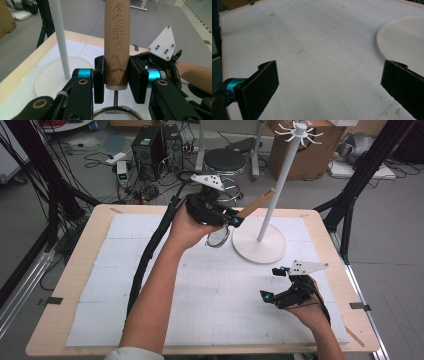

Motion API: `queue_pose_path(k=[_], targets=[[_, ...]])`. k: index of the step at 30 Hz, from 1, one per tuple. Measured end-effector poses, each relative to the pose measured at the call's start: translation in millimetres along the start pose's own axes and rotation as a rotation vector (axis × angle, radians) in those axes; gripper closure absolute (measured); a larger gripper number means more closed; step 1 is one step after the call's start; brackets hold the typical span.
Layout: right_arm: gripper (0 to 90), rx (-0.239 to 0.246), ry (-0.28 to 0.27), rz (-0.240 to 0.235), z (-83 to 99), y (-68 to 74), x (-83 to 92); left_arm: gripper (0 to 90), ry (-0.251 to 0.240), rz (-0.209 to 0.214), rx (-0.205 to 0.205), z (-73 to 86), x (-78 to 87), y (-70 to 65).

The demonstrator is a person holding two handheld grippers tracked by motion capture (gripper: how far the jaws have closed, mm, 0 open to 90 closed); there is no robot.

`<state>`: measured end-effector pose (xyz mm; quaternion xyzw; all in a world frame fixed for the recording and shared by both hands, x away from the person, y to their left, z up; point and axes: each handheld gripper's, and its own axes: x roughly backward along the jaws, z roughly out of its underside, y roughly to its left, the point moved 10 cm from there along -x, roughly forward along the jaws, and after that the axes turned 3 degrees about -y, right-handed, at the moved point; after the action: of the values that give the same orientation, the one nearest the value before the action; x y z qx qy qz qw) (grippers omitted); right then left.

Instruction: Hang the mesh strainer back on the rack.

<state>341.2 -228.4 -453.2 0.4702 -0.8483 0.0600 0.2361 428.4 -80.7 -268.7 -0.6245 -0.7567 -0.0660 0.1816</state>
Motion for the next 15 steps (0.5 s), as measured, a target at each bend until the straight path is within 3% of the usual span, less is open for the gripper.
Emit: queue_pose_path(k=[7,15], targets=[[0.6,0.004,0.004,-0.011,0.3,1.8,-1.6,68.9,-0.039,-0.043,-0.006,-32.8,-1.8,9.5],[0.6,0.001,-0.010,-0.011,-1.5,1.1,1.2,68.9,-0.077,-0.041,0.000,-57.5,0.1,18.2]])
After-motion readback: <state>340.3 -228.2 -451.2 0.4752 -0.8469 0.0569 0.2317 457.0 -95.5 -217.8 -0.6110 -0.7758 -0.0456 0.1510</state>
